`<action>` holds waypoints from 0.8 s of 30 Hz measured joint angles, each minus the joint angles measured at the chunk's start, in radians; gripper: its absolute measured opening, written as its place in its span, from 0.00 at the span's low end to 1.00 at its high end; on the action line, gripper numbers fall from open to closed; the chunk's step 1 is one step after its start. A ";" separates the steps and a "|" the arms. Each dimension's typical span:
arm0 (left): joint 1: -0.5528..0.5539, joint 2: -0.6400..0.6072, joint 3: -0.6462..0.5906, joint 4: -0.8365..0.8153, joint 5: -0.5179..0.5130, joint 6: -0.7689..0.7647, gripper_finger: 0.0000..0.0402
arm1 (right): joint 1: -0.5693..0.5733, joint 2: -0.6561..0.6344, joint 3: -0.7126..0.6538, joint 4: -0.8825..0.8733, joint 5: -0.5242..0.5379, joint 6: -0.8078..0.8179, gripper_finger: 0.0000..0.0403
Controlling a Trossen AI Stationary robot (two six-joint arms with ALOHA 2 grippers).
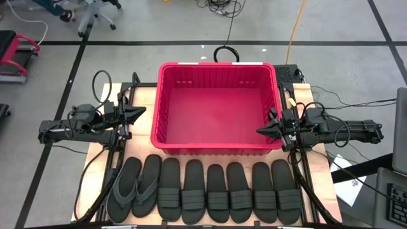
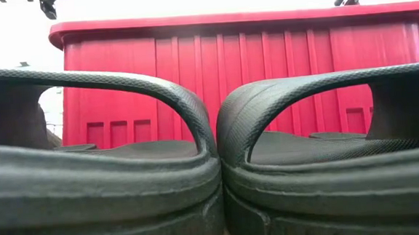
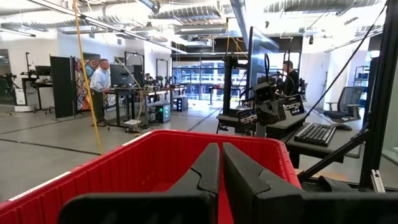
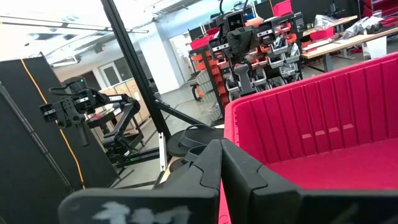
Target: Pick and place slides into bin
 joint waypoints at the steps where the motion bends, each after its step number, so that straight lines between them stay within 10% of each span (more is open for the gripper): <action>1: 0.000 0.000 0.000 0.000 0.000 0.000 0.05 | 0.000 0.000 0.000 0.000 0.000 0.000 0.00; 24: 0.000 0.000 0.000 0.000 0.000 0.000 0.05 | 0.000 0.000 0.000 0.023 0.000 0.008 0.00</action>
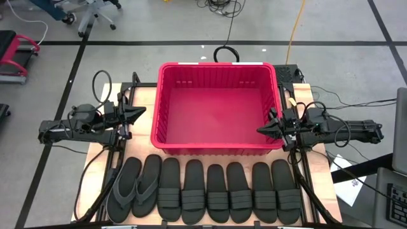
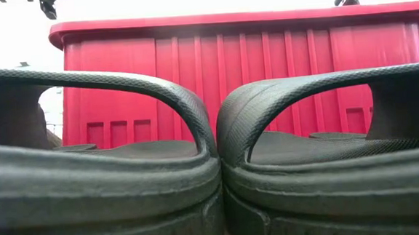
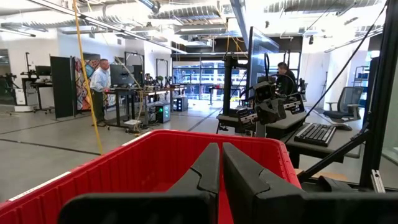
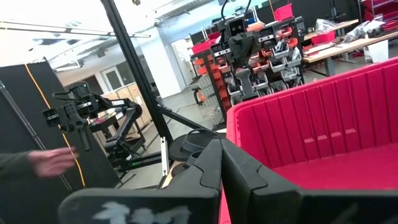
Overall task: Pick and place slides into bin
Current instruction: Put the black slide into the red container
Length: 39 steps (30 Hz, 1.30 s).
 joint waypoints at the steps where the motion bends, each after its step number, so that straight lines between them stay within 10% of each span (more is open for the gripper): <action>1: 0.000 0.000 0.000 0.000 0.000 0.000 0.05 | 0.000 0.000 0.000 0.000 0.000 0.000 0.00; 33: 0.000 0.047 0.000 0.271 0.051 -0.219 0.05 | -0.001 0.059 0.005 0.153 0.028 0.053 0.00; 39: 0.000 0.069 0.000 0.267 0.048 -0.203 0.05 | -0.001 0.087 0.220 -0.188 0.033 -0.028 0.06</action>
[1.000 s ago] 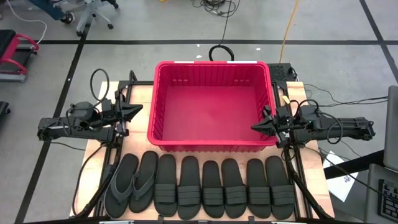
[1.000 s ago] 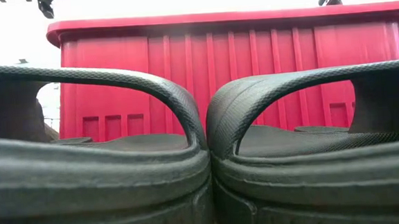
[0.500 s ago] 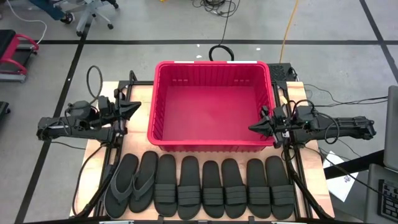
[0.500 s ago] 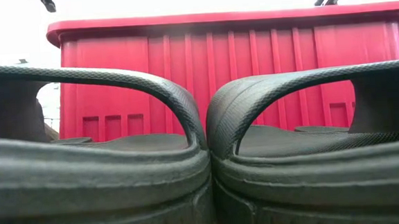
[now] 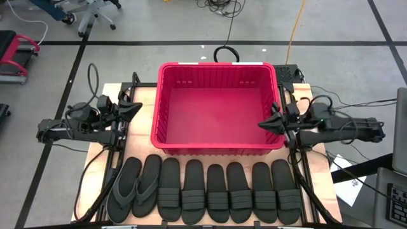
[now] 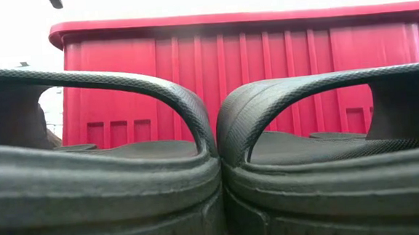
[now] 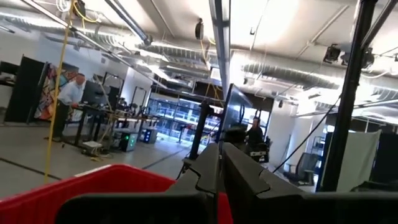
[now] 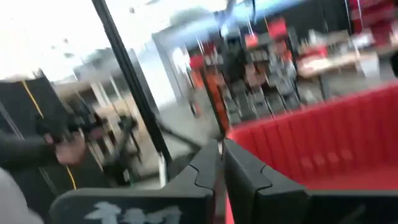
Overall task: Pick and place slides into bin
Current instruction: Put the black slide into the red container
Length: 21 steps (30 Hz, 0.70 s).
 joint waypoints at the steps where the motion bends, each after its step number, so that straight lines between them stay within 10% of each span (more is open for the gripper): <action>1: 0.000 0.004 0.000 -0.001 -0.011 0.002 0.05 | 0.000 0.017 0.065 -0.116 0.000 -0.020 0.07; 11: 0.001 0.004 0.000 -0.055 -0.046 0.030 0.05 | 0.031 0.241 0.584 -0.777 -0.311 -0.155 0.11; 21: 0.001 0.023 -0.001 -0.058 -0.140 0.053 0.05 | 0.154 0.266 0.555 -1.004 -0.545 0.078 0.01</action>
